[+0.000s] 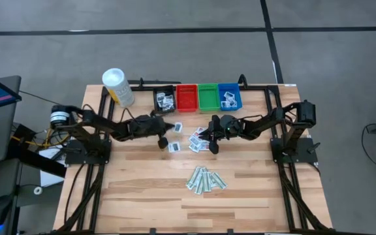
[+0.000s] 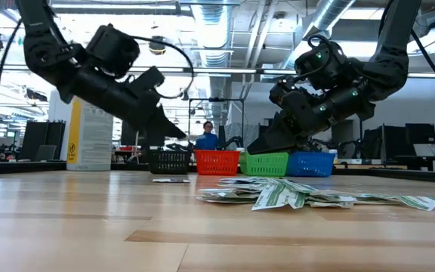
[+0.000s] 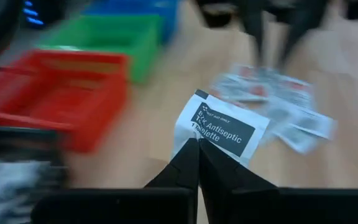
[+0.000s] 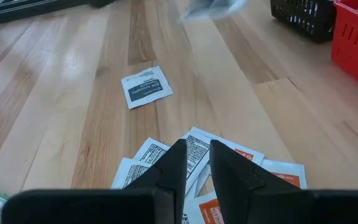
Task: Pick & Place First Aid Supplies
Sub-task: Put the black towelette pack into the black bin
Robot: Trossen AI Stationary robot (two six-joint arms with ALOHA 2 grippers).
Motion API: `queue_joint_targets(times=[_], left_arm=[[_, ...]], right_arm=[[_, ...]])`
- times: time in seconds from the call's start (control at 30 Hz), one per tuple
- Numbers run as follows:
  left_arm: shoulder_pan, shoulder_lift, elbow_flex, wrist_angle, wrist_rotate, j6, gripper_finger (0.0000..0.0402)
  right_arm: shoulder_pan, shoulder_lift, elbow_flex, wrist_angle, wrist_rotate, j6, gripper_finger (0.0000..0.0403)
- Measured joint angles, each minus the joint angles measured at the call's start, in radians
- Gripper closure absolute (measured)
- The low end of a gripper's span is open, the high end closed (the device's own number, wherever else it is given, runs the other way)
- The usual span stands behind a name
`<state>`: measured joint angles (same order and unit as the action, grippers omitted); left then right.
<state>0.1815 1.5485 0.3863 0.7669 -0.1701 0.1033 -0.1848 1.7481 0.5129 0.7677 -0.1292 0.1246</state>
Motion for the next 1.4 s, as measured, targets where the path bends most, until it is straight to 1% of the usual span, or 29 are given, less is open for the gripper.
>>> queue_joint_targets(times=[0.13, 0.2, 0.43, 0.5, 0.67, 0.73, 0.9, 1.27, 1.4], left_arm=[[0.036, -0.071, -0.012, -0.003, -0.145, 0.031, 0.0395], [0.069, -0.094, -0.011, 0.000, -0.190, 0.031, 0.0395], [0.234, -0.112, -0.010, 0.000, -0.196, 0.026, 0.0394], [0.279, -0.112, -0.010, 0.004, -0.180, 0.022, 0.0394], [0.367, -0.113, -0.009, 0.020, -0.035, 0.018, 0.0394], [0.386, -0.113, -0.009, 0.027, -0.014, 0.009, 0.0394], [0.411, -0.114, -0.008, 0.042, -0.012, 0.004, 0.0394], [0.410, -0.114, -0.008, 0.045, -0.016, 0.004, 0.0394], [0.410, -0.114, -0.008, 0.045, 0.006, 0.004, 0.0388]], right_arm=[[0.000, 0.000, 0.000, 0.001, 0.000, 0.000, 0.0338], [0.000, 0.000, 0.000, 0.001, 0.000, 0.000, 0.0338], [0.000, 0.000, 0.000, 0.004, 0.000, 0.000, 0.0338], [0.000, 0.000, 0.000, 0.004, 0.000, -0.001, 0.0338], [-0.002, 0.000, 0.000, 0.005, 0.001, -0.002, 0.0338], [-0.002, 0.000, 0.000, 0.005, 0.002, -0.003, 0.0338], [-0.001, 0.000, 0.000, 0.005, 0.004, -0.002, 0.0338], [-0.001, 0.000, 0.000, 0.018, 0.004, -0.002, 0.0338], [-0.001, 0.000, 0.000, 0.032, 0.004, 0.000, 0.0338]])
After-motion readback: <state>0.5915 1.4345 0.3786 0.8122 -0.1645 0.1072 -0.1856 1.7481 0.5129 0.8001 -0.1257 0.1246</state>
